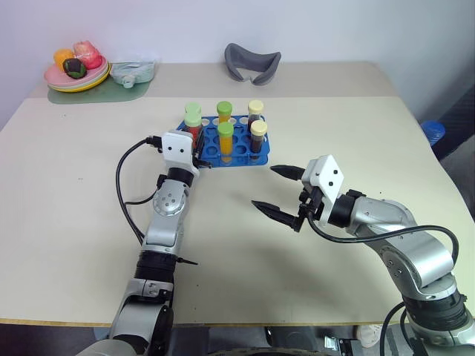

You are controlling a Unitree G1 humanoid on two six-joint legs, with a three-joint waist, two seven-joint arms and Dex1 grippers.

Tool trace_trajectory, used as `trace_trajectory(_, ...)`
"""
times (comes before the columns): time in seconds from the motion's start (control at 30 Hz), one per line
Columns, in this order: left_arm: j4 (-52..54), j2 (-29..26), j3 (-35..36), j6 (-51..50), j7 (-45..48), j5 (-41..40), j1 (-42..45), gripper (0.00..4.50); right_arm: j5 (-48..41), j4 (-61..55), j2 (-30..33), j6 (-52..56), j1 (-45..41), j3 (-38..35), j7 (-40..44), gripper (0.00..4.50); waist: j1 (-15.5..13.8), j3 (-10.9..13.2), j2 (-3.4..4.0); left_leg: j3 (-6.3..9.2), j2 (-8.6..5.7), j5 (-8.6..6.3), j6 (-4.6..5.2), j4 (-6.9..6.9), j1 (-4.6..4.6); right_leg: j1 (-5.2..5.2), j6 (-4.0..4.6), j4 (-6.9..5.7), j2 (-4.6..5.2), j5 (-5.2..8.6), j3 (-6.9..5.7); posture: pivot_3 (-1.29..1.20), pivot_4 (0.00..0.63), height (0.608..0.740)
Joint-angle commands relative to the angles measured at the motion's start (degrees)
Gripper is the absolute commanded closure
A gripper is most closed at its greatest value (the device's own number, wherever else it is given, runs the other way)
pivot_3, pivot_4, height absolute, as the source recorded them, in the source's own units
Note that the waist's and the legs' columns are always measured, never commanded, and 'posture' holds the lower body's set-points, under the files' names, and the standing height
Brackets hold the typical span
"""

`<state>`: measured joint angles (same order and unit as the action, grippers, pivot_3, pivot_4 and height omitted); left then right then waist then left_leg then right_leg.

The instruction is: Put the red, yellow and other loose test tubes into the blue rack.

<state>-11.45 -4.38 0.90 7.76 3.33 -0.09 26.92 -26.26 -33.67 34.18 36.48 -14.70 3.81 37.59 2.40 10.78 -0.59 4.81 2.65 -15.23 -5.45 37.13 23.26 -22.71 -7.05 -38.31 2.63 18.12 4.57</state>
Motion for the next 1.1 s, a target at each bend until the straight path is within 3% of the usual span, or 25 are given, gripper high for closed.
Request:
trace_trajectory(0.03,1.4,0.21,-0.15,0.26,0.13,-0.05,0.33,2.65,-0.37,-1.49,-0.16,-1.08,-0.49,-0.54,0.18,0.0,0.0,0.0,0.0,0.0,0.0,0.0,0.0,0.0,0.0,0.0,0.0,0.0,0.0,0.0,0.0,0.0,0.15,0.74)
trace_trajectory(0.2,3.56,-0.14,0.54,-0.61,-0.19,-0.3,0.56,0.2,-0.47,-1.26,0.31,-1.32,-0.34,-1.2,0.76,0.0,0.03,0.0,0.0,0.0,0.0,0.0,0.0,0.0,0.0,0.0,0.0,0.0,0.0,0.0,0.0,0.0,0.15,0.74)
trace_trajectory(0.23,5.33,-0.69,1.06,-1.23,0.22,-0.9,0.27,0.09,-0.4,-1.14,0.58,-1.38,-0.34,-1.48,0.92,0.0,0.03,0.0,0.0,0.0,0.0,0.0,0.0,0.0,0.0,0.0,0.0,0.0,0.0,0.0,0.0,0.0,0.15,0.74)
trace_trajectory(0.37,14.76,-4.56,3.69,-6.05,3.22,-4.12,-2.61,0.09,-0.43,0.35,2.98,-1.73,0.24,-4.54,2.36,0.0,0.16,0.0,0.0,0.0,0.01,0.0,0.0,-0.01,0.0,-0.01,0.0,0.0,-0.01,0.0,0.0,0.0,0.15,0.74)
trace_trajectory(0.53,27.55,-16.02,9.93,-16.95,12.85,-12.67,-10.85,0.09,-1.06,5.49,7.56,-2.89,3.28,-12.42,5.22,0.0,0.08,0.0,0.01,0.0,0.03,-0.01,0.01,-0.06,-0.03,0.0,0.01,-0.01,-0.02,0.0,0.01,0.0,0.15,0.74)
trace_trajectory(0.63,30.89,-25.13,16.12,-21.77,21.12,-17.88,-19.33,0.09,-0.76,10.44,10.14,-4.48,5.45,-17.15,7.36,0.0,0.16,0.01,0.02,-0.01,0.02,-0.02,0.04,-0.07,-0.03,0.01,0.01,0.04,-0.01,0.01,0.01,0.0,0.15,0.74)
trace_trajectory(0.73,31.45,-30.17,21.71,-23.74,24.51,-20.16,-25.88,0.09,-1.04,15.15,12.06,-6.02,6.86,-20.81,9.65,0.0,0.06,0.02,0.03,-0.02,0.04,-0.03,0.06,-0.1,-0.05,0.02,0.02,0.06,-0.01,0.01,0.01,0.0,0.15,0.74)
trace_trajectory(0.9,32.37,-33.26,26.57,-24.85,26.94,-21.53,-31.27,0.09,0.71,21.48,13.25,-9.61,6.74,-21.5,12.16,0.0,0.01,0.02,0.01,-0.03,0.04,-0.04,0.06,-0.09,-0.09,0.14,0.02,0.13,0.01,0.01,0.0,0.0,0.15,0.74)
trace_trajectory(1.1,33.89,-32.16,27.51,-25.37,26.12,-21.58,-34.36,0.09,2.09,23.85,11.79,-12.29,6.26,-19.81,11.9,0.0,0.16,0.02,0.02,-0.03,0.05,-0.04,0.06,-0.11,-0.15,0.15,0.02,0.12,-0.02,0.01,0.01,0.0,0.15,0.74)
